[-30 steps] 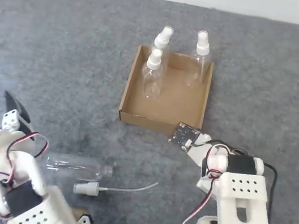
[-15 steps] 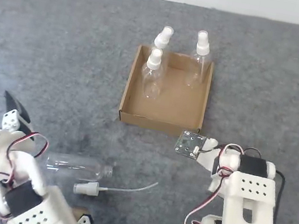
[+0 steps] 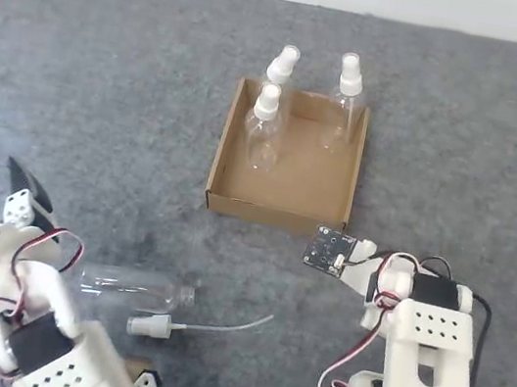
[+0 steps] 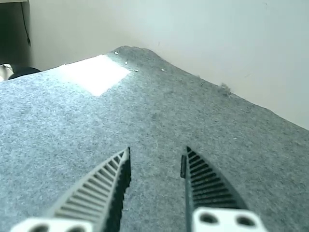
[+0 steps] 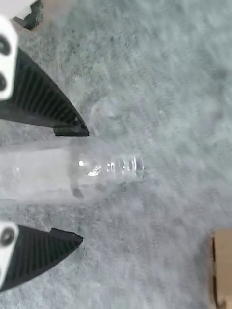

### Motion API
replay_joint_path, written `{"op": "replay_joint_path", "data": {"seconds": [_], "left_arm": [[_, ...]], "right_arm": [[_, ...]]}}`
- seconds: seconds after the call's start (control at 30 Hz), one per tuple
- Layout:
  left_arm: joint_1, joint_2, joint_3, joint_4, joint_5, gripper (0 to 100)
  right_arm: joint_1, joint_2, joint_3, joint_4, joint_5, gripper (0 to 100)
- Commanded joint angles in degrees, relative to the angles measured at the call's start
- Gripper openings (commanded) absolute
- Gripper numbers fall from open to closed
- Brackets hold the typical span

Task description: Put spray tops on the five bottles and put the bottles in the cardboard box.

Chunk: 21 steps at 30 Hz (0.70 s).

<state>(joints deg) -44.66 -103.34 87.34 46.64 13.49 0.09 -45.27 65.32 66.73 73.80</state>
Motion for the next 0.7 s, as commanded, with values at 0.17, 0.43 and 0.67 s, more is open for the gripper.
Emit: {"op": "replay_joint_path", "data": {"seconds": [0.17, 0.43, 0.67], "left_arm": [[-0.09, -1.05, -0.48, -1.85, -0.18, 16], [-0.09, -1.05, -0.48, -1.85, -1.49, 16], [-0.09, -1.05, -0.48, -1.85, -1.58, 16]], "right_arm": [[-0.57, -1.27, 1.14, -1.63, 0.62, 27.0], [-0.57, -1.27, 1.85, -1.63, 0.62, 27.0], [-1.80, -1.36, 7.12, -5.05, 0.62, 27.0]]}}
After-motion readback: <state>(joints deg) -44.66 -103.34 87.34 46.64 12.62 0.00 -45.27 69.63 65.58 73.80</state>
